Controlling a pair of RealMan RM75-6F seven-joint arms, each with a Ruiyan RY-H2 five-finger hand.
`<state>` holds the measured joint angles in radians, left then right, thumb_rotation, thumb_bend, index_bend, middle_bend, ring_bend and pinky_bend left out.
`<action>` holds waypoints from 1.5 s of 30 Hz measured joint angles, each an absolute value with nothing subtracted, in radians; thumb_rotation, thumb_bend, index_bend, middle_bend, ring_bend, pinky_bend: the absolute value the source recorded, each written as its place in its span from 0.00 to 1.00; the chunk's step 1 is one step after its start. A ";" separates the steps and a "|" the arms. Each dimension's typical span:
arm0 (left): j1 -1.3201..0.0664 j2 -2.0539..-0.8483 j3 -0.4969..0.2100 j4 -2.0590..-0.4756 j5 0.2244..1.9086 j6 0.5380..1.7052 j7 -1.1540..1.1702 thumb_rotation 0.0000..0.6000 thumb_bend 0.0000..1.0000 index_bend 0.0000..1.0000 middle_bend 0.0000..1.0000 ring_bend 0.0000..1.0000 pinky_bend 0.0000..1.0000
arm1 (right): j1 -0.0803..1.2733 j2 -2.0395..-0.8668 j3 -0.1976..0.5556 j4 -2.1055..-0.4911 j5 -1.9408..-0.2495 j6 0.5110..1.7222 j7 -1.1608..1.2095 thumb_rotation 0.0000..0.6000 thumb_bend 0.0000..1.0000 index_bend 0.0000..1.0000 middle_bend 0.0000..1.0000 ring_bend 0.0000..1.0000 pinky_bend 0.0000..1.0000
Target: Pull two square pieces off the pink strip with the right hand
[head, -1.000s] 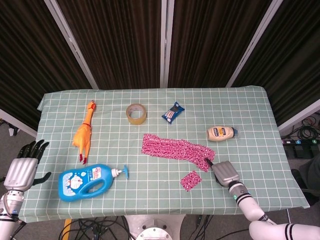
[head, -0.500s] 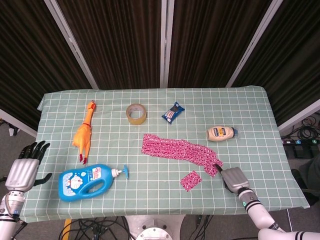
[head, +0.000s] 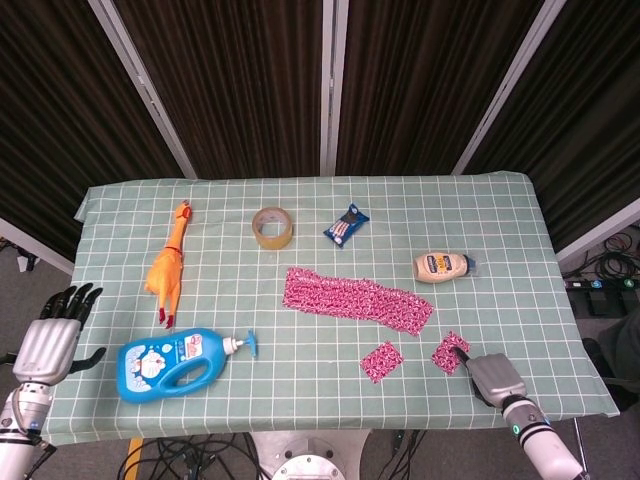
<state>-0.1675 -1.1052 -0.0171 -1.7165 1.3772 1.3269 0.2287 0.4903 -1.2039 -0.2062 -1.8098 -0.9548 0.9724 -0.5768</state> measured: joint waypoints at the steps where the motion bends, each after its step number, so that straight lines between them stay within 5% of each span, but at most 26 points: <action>1: -0.167 -1.105 -0.017 -1.718 1.377 1.327 0.229 1.00 0.21 0.07 0.02 0.00 0.10 | 0.487 -1.199 -0.209 -1.813 -0.956 0.976 -0.578 1.00 1.00 0.47 0.88 0.87 0.73; 16: -0.167 -1.104 -0.014 -1.727 1.385 1.330 0.229 1.00 0.21 0.07 0.02 0.00 0.10 | 0.409 -1.138 -0.212 -1.872 -1.110 1.104 -0.501 1.00 1.00 0.40 0.88 0.87 0.73; 25: -0.164 -1.105 -0.020 -1.724 1.402 1.353 0.216 1.00 0.21 0.07 0.02 0.00 0.10 | 0.316 -1.189 -0.139 -1.766 -1.405 1.364 -0.245 1.00 0.99 0.39 0.86 0.84 0.73; 27: -0.162 -1.109 -0.020 -1.719 1.412 1.361 0.210 1.00 0.21 0.07 0.02 0.00 0.10 | 0.293 -1.216 -0.111 -1.715 -1.463 1.452 -0.188 1.00 0.88 0.37 0.77 0.74 0.69; 28: -0.162 -1.110 -0.020 -1.716 1.417 1.366 0.207 1.00 0.21 0.07 0.02 0.00 0.10 | 0.284 -1.229 -0.098 -1.688 -1.485 1.491 -0.168 1.00 0.74 0.34 0.66 0.63 0.62; 30: -0.160 -1.115 -0.022 -1.708 1.428 1.377 0.196 1.00 0.21 0.07 0.02 0.00 0.10 | 0.264 -1.257 -0.066 -1.616 -1.526 1.572 -0.139 1.00 0.40 0.19 0.38 0.32 0.37; 33: -0.156 -1.121 -0.024 -1.700 1.442 1.393 0.179 1.00 0.21 0.07 0.02 0.00 0.10 | 0.243 -1.275 -0.024 -1.528 -1.541 1.621 -0.160 1.00 0.08 0.03 0.11 0.02 0.06; 36: -0.151 -1.124 -0.026 -1.692 1.454 1.411 0.159 1.00 0.21 0.07 0.02 0.00 0.10 | 0.227 -1.267 -0.001 -1.522 -1.501 1.602 -0.233 1.00 0.02 0.00 0.01 0.00 0.00; 45: -0.134 -1.138 -0.040 -1.646 1.517 1.493 0.076 1.00 0.21 0.07 0.02 0.00 0.10 | 0.181 -1.220 0.041 -1.598 -1.333 1.523 -0.361 1.00 0.05 0.00 0.00 0.00 0.00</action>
